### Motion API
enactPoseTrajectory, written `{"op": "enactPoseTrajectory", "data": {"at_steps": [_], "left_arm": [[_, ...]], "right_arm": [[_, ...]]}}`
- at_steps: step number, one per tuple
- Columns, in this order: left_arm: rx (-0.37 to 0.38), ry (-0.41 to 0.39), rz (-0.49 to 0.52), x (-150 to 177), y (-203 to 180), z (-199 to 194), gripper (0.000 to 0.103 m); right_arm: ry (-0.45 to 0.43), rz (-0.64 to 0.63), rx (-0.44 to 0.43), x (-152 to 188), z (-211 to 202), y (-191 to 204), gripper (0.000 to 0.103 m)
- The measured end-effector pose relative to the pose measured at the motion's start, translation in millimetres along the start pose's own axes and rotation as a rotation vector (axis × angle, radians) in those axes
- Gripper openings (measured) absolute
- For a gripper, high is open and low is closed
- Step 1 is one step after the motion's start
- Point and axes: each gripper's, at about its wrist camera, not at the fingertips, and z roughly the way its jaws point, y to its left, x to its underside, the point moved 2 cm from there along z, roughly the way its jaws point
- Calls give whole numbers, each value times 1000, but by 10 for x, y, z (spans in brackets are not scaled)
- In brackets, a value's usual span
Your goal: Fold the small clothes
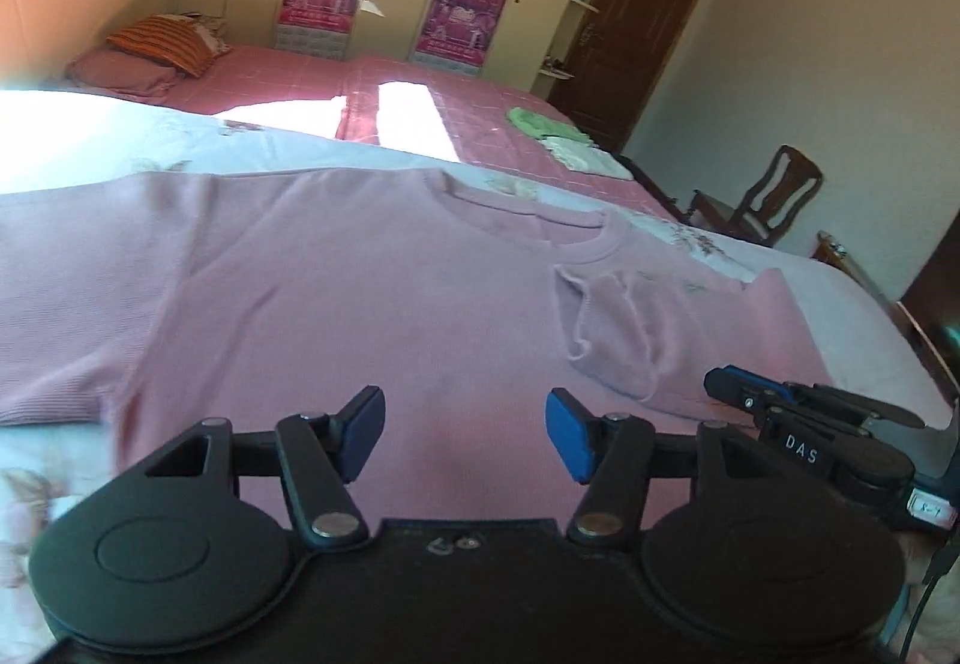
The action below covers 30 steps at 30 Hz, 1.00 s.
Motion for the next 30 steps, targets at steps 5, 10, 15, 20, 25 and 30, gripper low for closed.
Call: {"op": "enactPoseTrajectory", "data": {"at_steps": [5, 10, 15, 20, 25, 30], "left_arm": [[25, 111, 26, -33, -418, 772, 52], [15, 94, 39, -60, -683, 1090, 56], [29, 44, 29, -175, -684, 1053, 7], [-1, -64, 80, -338, -591, 682, 7], [-60, -36, 26, -250, -197, 618, 7], [-58, -18, -34, -79, -32, 689, 15]], "right_arm": [[14, 59, 95, 22, -325, -476, 6], [22, 121, 145, 151, -568, -825, 6], [35, 188, 168, 247, -683, -1058, 6], [38, 222, 165, 272, -738, -1185, 6], [42, 250, 148, 276, -756, -1260, 6], [44, 346, 116, 223, -834, -1422, 7]]}}
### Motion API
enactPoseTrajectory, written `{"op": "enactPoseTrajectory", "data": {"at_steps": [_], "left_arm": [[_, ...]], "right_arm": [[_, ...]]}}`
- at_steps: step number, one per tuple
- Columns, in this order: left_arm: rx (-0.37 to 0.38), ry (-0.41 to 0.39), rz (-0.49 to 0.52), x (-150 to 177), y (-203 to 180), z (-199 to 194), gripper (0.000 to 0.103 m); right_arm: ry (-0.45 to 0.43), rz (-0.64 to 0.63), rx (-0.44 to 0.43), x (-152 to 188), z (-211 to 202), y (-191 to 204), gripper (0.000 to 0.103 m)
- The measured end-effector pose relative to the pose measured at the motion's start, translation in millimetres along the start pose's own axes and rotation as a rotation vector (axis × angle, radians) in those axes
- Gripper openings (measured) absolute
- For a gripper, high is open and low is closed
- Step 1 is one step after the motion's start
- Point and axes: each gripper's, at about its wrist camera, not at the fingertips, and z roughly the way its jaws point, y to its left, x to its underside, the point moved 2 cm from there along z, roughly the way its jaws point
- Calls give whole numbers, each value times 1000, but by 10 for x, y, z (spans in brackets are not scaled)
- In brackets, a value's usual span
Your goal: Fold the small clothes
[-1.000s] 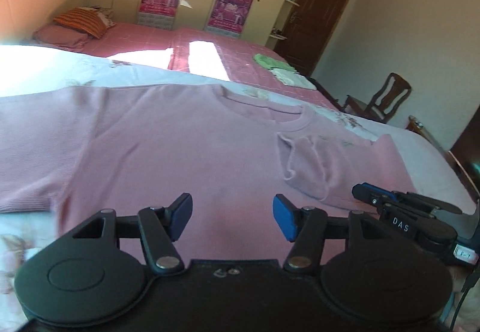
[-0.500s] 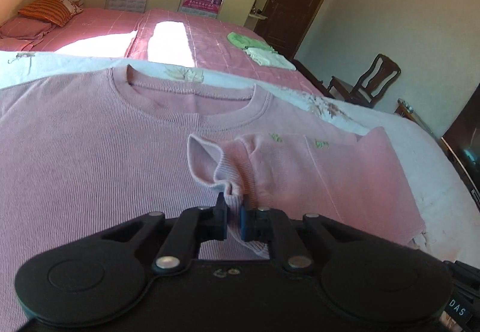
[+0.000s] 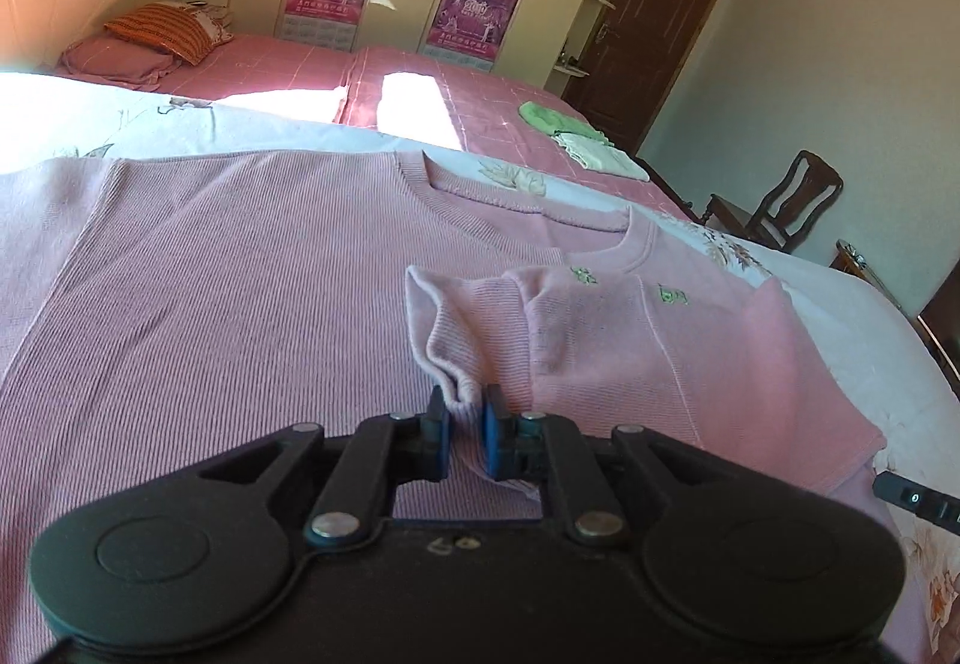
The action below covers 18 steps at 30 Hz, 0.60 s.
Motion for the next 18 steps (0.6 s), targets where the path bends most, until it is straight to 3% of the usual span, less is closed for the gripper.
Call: {"op": "enactPoseTrajectory", "data": {"at_steps": [3, 6, 8, 9, 10, 14, 15, 16, 18], "left_arm": [[8, -20, -40, -12, 63, 12, 26], [31, -13, -61, -56, 112, 101, 27], [49, -1, -79, -102, 146, 171, 23], [57, 5, -80, -132, 149, 187, 7], [60, -24, -76, -159, 146, 146, 6], [22, -291, -23, -169, 4, -314, 6], [-12, -301, -7, -135, -17, -335, 6], [-71, -279, 6, -84, -35, -294, 6], [-66, -170, -29, 7, 33, -114, 7]], "right_arm": [[-4, 15, 6, -74, -42, -79, 7], [2, 20, 13, -94, -22, -124, 7], [6, 33, 13, -94, 1, -142, 7], [8, 38, 14, -91, -1, -148, 7], [8, 41, 17, -83, 0, -142, 7], [-1, 40, 17, -80, -22, -134, 7], [0, 40, 21, -89, -8, -138, 7], [3, 44, 24, -85, -1, -152, 7], [15, 62, 34, -82, 25, -200, 7]]}}
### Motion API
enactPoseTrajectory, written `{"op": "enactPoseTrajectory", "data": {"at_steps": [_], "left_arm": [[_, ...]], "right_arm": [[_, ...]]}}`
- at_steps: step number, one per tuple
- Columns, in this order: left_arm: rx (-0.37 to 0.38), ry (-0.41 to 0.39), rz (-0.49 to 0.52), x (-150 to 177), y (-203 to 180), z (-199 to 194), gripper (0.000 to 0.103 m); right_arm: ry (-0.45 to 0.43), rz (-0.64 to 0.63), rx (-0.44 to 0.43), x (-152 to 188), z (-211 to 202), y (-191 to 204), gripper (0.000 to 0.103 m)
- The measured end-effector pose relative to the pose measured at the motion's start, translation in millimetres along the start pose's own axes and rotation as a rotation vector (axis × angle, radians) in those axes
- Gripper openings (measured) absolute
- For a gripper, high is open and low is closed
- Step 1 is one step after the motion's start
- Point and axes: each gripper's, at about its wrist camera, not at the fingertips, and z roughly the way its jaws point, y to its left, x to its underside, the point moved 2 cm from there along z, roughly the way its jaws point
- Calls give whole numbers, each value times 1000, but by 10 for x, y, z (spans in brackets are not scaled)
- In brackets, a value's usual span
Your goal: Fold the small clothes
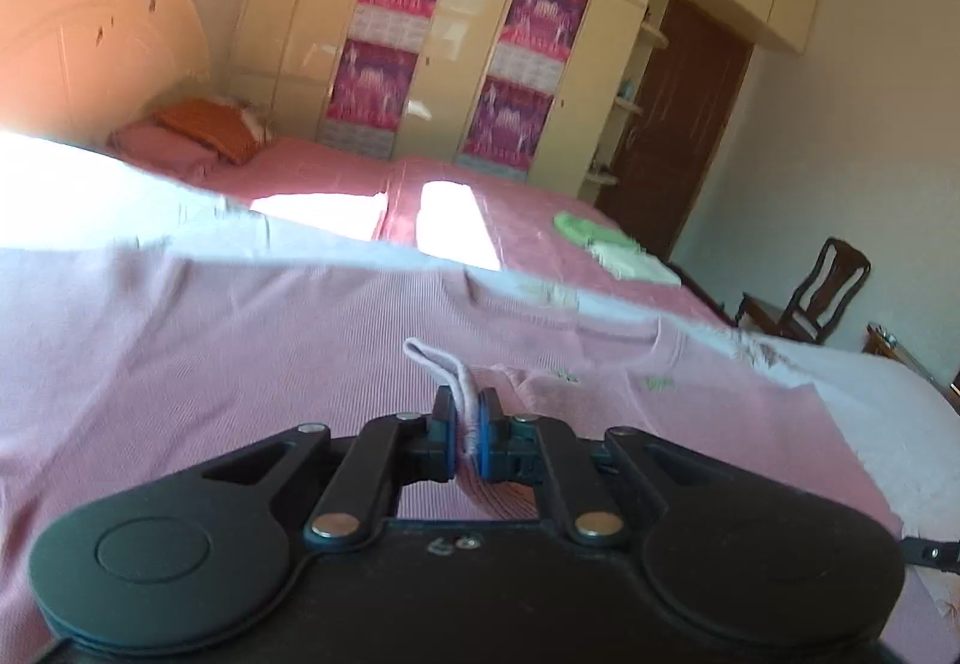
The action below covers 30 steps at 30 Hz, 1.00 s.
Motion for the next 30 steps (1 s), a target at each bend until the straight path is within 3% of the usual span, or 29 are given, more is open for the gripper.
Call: {"op": "enactPoseTrajectory", "data": {"at_steps": [2, 3, 4, 6, 9, 11, 12, 13, 15, 17, 18, 19, 20, 22, 23, 24, 27, 28, 30], "left_arm": [[-6, 65, -29, 70, 65, 97, 15], [2, 54, -38, 59, 83, 83, 23], [9, 51, -44, 39, 112, 91, 38], [4, 48, -46, -21, 120, 108, 44], [-13, 85, -38, -63, 131, 203, 37], [-31, 80, -9, -52, 141, 208, 16], [-24, 72, -26, -66, 175, 186, 4], [-13, 55, -50, -83, 220, 156, 4], [-12, 41, -45, -63, 242, 98, 5], [-32, 50, -38, -47, 266, 95, 26], [-33, 56, -42, -45, 274, 110, 46], [-11, 53, -48, -47, 276, 123, 54], [-4, 61, -43, -52, 266, 152, 55], [-27, 87, 11, -89, 186, 249, 50], [-29, 97, 38, -98, 148, 284, 41], [-20, 96, 45, -131, 139, 297, 5], [-37, -5, 51, -215, 146, 171, 3], [-46, -2, 67, -210, 143, 173, 3], [-63, 81, 93, -114, 166, 285, 8]], "right_arm": [[-2, 9, 1, -7, -19, -19, 7], [-10, 6, 4, -15, -43, -21, 7], [-23, 1, 8, -31, -73, -28, 7], [-42, -6, 2, -54, -102, -21, 7], [-69, -41, -14, -119, -98, 46, 7], [-65, -87, -31, -126, -39, 101, 7], [-7, -129, -11, -105, 99, 120, 7], [43, -156, 2, -68, 205, 128, 6], [37, -202, 15, -91, 178, 181, 6], [-12, -214, 17, -115, 89, 212, 6], [-38, -213, 12, -129, 56, 206, 6], [-54, -207, 5, -139, 45, 211, 7], [-61, -205, 1, -143, 57, 218, 7], [-50, -213, -6, -155, 138, 251, 7], [-38, -227, -5, -155, 203, 272, 7], [-12, -245, 13, -151, 308, 288, 7], [25, -284, 56, -147, 441, 319, 7], [25, -290, 53, -153, 434, 327, 7], [23, -299, 48, -116, 452, 292, 7]]}}
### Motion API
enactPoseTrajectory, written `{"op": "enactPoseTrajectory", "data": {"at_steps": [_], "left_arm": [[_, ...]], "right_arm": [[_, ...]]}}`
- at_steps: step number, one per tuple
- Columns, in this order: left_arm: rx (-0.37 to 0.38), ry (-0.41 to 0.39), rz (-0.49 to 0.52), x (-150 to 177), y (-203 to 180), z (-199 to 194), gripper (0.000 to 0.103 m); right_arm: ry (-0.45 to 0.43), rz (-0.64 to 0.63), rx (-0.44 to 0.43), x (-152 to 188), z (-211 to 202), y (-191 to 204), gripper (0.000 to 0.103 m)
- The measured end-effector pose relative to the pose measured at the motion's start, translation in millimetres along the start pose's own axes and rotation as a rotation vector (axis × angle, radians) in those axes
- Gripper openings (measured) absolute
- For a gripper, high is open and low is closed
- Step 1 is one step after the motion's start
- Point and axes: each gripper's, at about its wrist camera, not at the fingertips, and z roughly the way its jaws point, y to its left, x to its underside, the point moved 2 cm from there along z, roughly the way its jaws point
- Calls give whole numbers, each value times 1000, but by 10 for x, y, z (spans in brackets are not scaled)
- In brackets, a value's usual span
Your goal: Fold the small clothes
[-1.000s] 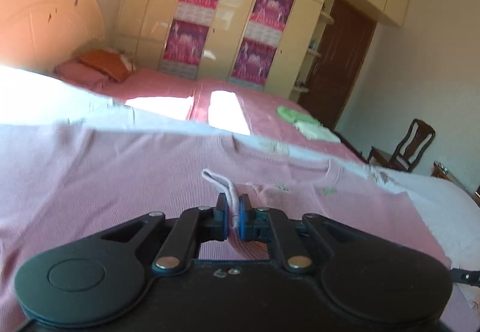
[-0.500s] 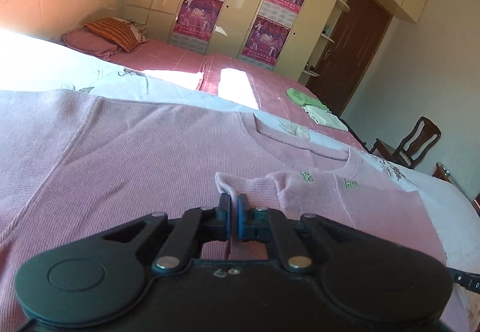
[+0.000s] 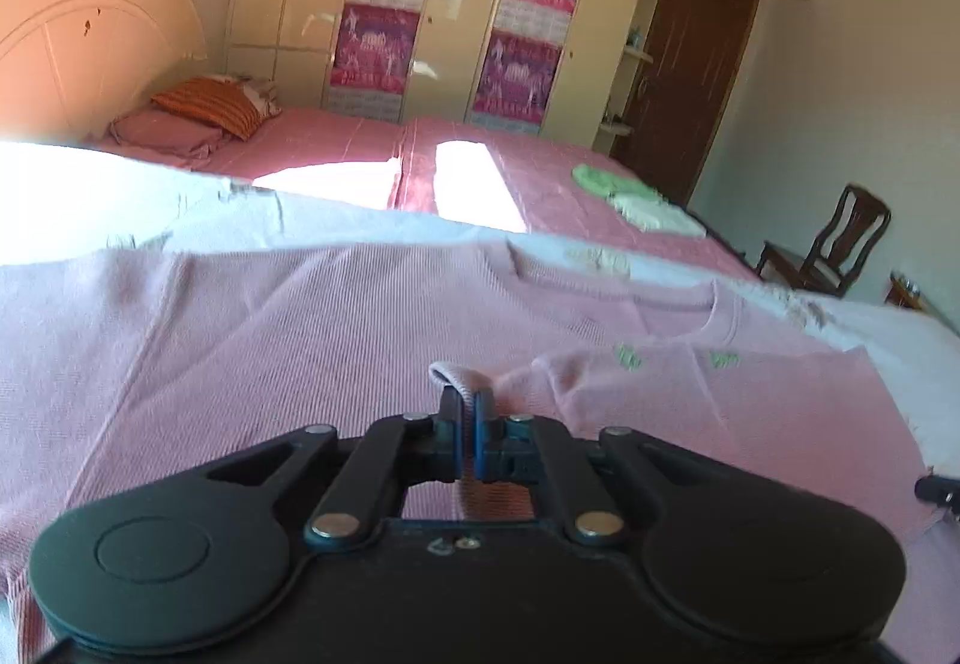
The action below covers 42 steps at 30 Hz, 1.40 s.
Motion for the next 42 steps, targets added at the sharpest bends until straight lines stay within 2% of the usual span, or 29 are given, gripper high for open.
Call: {"op": "enactPoseTrajectory", "data": {"at_steps": [2, 3, 4, 5, 6, 8, 10, 13, 15, 16, 18, 20, 22, 24, 25, 27, 29, 30, 32, 34, 35, 38, 40, 42], "left_arm": [[-14, -18, -25, 16, 61, -52, 24], [-52, -34, -31, -8, 67, -112, 43], [-90, -85, -27, -45, 58, -214, 57], [-79, -135, -18, -75, 12, -297, 57], [-24, -142, 3, -111, -60, -316, 57], [30, -113, 75, -158, -291, -221, 58], [82, -43, 115, -176, -488, 22, 59], [68, 39, 110, -143, -530, 374, 64], [56, 37, 163, -136, -568, 382, 65], [46, 32, 172, -136, -584, 313, 62], [77, -14, 170, -69, -573, 79, 64], [102, 11, 148, 80, -552, -94, 65], [69, 34, 152, 261, -575, -231, 64], [56, -23, 158, 375, -598, -394, 64], [55, -22, 157, 404, -609, -405, 65], [36, 15, 168, 448, -623, -308, 67], [35, 25, 171, 407, -636, -299, 69], [39, 33, 155, 372, -624, -324, 69], [45, 14, 123, 312, -510, -469, 69], [10, -14, 77, 310, -271, -653, 69], [-10, -23, 34, 324, -98, -762, 69], [-115, -60, -77, 367, 580, -1126, 69], [-201, -76, -154, 404, 1095, -1373, 68], [-282, -92, -272, 444, 1688, -1626, 67]], "right_arm": [[0, -9, -7, -9, 6, -15, 7], [-19, 3, -14, -51, -32, -44, 7], [-61, 16, -19, -107, -83, -66, 7], [-92, 18, -22, -166, -97, -79, 7], [-112, 15, -21, -249, -71, -76, 7], [-89, 10, -19, -411, 159, -62, 7], [-63, 10, -21, -596, 468, -48, 7], [41, 40, -5, -832, 997, -101, 7], [62, 71, -14, -904, 1064, -167, 7], [78, 79, -15, -899, 1034, -194, 7], [101, 49, -24, -812, 875, -162, 7], [104, -21, -40, -565, 577, -78, 7], [78, -89, -38, -215, 239, 11, 7], [47, -119, -5, -40, 22, 58, 7], [22, -112, 2, 1, -75, 82, 7], [-21, -86, -45, 74, -182, 138, 7], [44, -91, -42, 179, -62, 225, 7], [49, -100, -19, 150, -77, 289, 9], [34, -70, -11, 55, -196, 325, 9], [-29, -40, -26, -3, -383, 342, 10], [-23, -32, -28, -8, -407, 345, 10], [48, 35, -42, 55, -408, 303, 11], [67, 60, -31, 97, -426, 294, 11], [71, 97, -39, 134, -473, 309, 11]]}}
